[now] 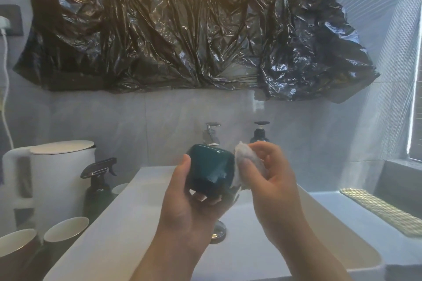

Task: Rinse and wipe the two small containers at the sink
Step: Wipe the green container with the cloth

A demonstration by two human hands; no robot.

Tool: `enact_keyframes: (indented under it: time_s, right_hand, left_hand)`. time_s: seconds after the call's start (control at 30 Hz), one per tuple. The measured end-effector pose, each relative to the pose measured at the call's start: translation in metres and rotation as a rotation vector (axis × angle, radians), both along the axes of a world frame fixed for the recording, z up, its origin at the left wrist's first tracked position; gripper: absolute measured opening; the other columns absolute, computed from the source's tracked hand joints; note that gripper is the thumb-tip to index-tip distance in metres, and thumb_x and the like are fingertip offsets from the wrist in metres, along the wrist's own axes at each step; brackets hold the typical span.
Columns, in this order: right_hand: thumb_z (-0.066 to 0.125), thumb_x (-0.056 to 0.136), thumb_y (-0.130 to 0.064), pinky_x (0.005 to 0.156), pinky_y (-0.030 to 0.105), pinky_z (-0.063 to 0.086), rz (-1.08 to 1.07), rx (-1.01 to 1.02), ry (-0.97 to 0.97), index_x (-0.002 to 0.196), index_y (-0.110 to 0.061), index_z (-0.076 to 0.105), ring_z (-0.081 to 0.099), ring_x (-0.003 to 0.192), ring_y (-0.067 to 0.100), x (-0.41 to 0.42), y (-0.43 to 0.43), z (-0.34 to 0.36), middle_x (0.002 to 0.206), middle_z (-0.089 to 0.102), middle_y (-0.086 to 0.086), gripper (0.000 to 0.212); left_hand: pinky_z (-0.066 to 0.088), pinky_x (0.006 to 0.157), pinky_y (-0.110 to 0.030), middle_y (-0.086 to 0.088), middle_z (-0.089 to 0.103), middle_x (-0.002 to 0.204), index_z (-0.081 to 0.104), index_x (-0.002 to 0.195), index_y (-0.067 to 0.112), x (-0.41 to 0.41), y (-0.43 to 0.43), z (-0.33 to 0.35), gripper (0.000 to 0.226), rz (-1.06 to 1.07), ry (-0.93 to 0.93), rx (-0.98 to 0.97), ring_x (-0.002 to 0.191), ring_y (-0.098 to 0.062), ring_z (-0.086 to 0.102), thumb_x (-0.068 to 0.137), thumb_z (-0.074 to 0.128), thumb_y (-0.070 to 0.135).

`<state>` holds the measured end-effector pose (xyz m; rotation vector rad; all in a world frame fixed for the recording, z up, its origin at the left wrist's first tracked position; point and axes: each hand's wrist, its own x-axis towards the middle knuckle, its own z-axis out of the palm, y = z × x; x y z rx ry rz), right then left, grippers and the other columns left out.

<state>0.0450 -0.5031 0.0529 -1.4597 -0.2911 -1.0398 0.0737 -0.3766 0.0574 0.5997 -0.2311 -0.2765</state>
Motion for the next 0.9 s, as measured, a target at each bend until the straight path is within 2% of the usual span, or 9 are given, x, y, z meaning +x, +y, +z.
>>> enact_keyframes:
  time_s: [0.1,0.17,0.3,0.4,0.47,0.53,0.63,0.8,0.9]
  right_hand:
    - [0.067,0.078,-0.018,0.062,0.036,0.055,-0.001,-0.065,-0.018,0.100,-0.017,0.066,0.065,0.075,0.018,-0.001,0.008,-0.005,0.085,0.068,0.000,0.022]
    - [0.068,0.077,-0.021,0.073,0.046,0.058,-0.057,-0.141,-0.093,0.103,-0.024,0.063,0.068,0.088,0.024,-0.001,0.017,-0.009,0.095,0.068,0.003,0.027]
    - [0.066,0.079,-0.026,0.092,0.031,0.050,-0.248,-0.318,-0.249,0.106,-0.034,0.054,0.062,0.110,0.019,0.003,0.022,-0.015,0.113,0.061,-0.006,0.031]
    - [0.066,0.084,-0.030,0.075,0.034,0.057,-0.172,-0.144,-0.161,0.105,-0.035,0.056,0.067,0.090,0.018,0.002,0.018,-0.013,0.100,0.066,-0.005,0.024]
    - [0.065,0.087,-0.032,0.067,0.033,0.056,-0.090,-0.048,-0.104,0.101,-0.034,0.057,0.067,0.078,0.019,0.000,0.014,-0.009,0.090,0.067,-0.001,0.016]
    - [0.063,0.087,-0.034,0.064,0.024,0.051,-0.027,0.010,-0.071,0.099,-0.034,0.058,0.064,0.075,0.016,-0.002,0.012,-0.005,0.088,0.066,-0.001,0.013]
    - [0.064,0.084,-0.032,0.058,0.017,0.049,0.023,0.051,-0.067,0.091,-0.036,0.059,0.062,0.069,0.009,-0.005,0.014,-0.003,0.080,0.066,-0.006,0.011]
    - [0.077,0.081,-0.041,0.055,0.019,0.050,0.028,0.190,-0.021,0.089,-0.021,0.062,0.064,0.070,0.019,-0.008,0.012,0.005,0.080,0.067,0.007,0.027]
    - [0.082,0.078,-0.038,0.054,0.019,0.051,0.015,0.127,0.016,0.090,-0.018,0.060,0.066,0.067,0.015,-0.010,0.016,0.005,0.077,0.069,0.002,0.032]
  left_hand:
    - [0.060,0.079,-0.054,-0.020,0.072,0.095,0.068,0.120,0.005,0.006,0.004,-0.001,0.070,0.024,-0.025,-0.046,0.084,-0.037,0.074,0.061,0.074,0.044]
    - [0.061,0.076,-0.049,-0.018,0.074,0.091,0.069,0.118,0.006,0.010,0.006,0.000,0.071,0.067,-0.029,-0.061,0.084,-0.034,0.074,0.059,0.075,0.046]
    - [0.055,0.086,-0.049,-0.015,0.076,0.087,0.079,0.090,0.009,0.007,-0.001,0.000,0.047,0.190,-0.125,0.042,0.091,-0.033,0.070,0.062,0.074,0.046]
    - [0.060,0.076,-0.053,-0.022,0.075,0.103,0.073,0.110,0.006,0.004,-0.001,0.000,0.057,0.157,-0.097,0.046,0.098,-0.037,0.070,0.081,0.062,0.054]
    - [0.060,0.070,-0.051,-0.024,0.075,0.104,0.077,0.102,0.009,0.003,0.001,0.001,0.049,0.107,-0.138,0.077,0.091,-0.036,0.074,0.090,0.055,0.051]
    - [0.059,0.076,-0.052,-0.022,0.076,0.099,0.081,0.087,0.013,0.000,0.002,0.003,0.045,0.089,-0.190,0.122,0.084,-0.032,0.076,0.093,0.053,0.047]
    - [0.059,0.081,-0.052,-0.017,0.077,0.096,0.081,0.088,0.016,-0.003,0.004,0.004,0.039,0.127,-0.277,0.204,0.083,-0.027,0.076,0.094,0.054,0.043]
    - [0.055,0.061,-0.034,-0.004,0.073,0.084,0.069,0.100,0.016,0.004,0.006,0.002,0.034,0.323,-0.459,0.378,0.075,-0.014,0.070,0.072,0.065,0.036]
    - [0.053,0.052,-0.028,-0.001,0.071,0.076,0.068,0.096,0.017,0.003,0.004,0.001,0.017,0.330,-0.388,0.348,0.065,-0.009,0.069,0.085,0.067,0.029]
